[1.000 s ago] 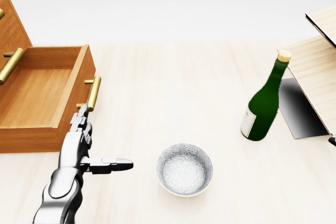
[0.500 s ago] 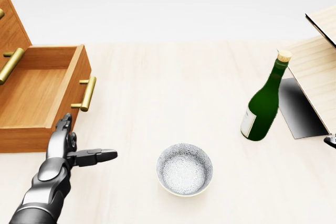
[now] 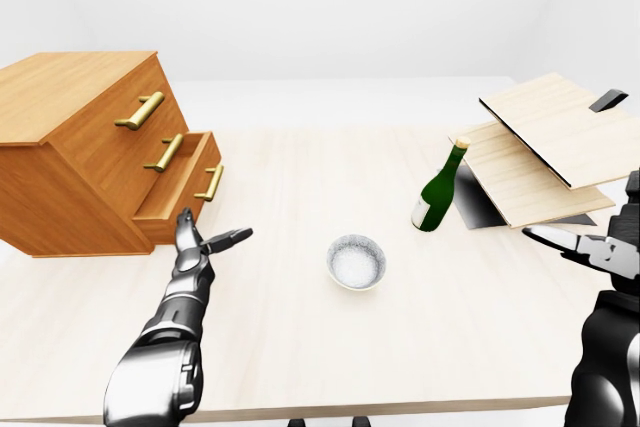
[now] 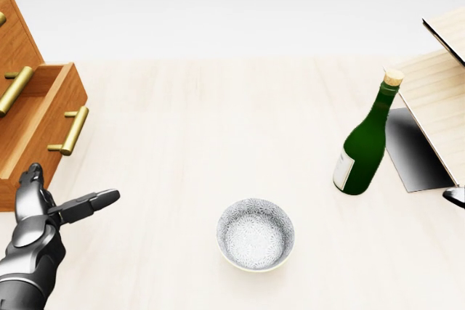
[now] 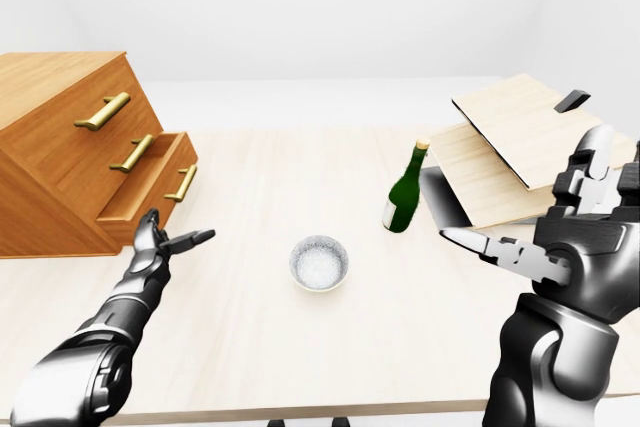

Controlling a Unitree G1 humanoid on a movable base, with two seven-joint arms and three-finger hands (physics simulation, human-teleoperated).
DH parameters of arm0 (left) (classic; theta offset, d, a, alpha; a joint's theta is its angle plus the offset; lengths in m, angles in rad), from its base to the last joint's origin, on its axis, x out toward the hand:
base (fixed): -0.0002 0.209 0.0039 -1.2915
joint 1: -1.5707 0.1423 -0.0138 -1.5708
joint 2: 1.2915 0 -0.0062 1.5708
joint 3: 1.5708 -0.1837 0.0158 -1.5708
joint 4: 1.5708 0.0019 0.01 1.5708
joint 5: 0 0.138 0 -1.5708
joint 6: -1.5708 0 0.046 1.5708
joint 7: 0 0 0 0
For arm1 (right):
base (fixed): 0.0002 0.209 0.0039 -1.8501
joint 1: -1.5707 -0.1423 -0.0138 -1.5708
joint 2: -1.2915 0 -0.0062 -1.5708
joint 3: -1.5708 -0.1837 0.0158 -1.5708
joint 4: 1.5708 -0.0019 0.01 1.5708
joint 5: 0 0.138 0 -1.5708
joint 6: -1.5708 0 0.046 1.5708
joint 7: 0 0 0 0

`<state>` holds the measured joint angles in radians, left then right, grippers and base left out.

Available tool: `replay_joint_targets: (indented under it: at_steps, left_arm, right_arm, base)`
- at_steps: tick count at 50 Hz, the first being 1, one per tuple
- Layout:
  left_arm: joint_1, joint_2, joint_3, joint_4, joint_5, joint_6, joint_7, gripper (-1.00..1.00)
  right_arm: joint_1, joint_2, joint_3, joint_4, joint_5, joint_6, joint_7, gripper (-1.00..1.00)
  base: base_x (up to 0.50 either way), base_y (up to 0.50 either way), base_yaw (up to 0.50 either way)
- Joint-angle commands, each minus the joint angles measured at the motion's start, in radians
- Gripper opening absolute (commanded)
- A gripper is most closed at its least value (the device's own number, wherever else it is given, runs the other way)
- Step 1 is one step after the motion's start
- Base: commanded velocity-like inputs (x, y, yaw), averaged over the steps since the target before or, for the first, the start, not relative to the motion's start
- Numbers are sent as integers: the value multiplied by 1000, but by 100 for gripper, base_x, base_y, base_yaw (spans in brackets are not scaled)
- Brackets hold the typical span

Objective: Close the bottom drawer of the cabinet.

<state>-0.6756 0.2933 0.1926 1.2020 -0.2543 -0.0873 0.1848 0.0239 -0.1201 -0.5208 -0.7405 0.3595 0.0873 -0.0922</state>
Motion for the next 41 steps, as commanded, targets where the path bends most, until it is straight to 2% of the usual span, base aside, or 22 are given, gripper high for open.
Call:
replay_joint_targets:
  at_steps: [1,3,7,15,20,28,41]
  left_arm:
    - [11,51,58,17,-34,0,200,100]
    - [22,65,75,21,-45,0,278,100]
    - [28,80,85,19,-68,0,339,100]
    - [34,114,94,16,-59,0,339,100]
    - [38,145,126,-13,-108,0,339,100]
    - [44,158,134,-47,-165,0,339,100]
    - [49,160,127,-61,-177,0,339,100]
  right_arm:
    - [1,1,2,7,-2,0,3,100]
    - [2,2,3,9,-4,0,5,100]
    - [3,1,0,3,-1,0,3,100]
    - [3,1,1,8,-2,0,5,100]
    - [1,1,2,8,-2,0,5,100]
    - [1,0,1,5,-1,0,4,100]
    - [-3,-2,1,0,2,0,1,100]
  base:
    - [0,0,0]
    - [0,0,0]
    - [0,0,0]
    - [0,0,0]
    - [0,0,0]
    - [0,0,0]
    - [0,0,0]
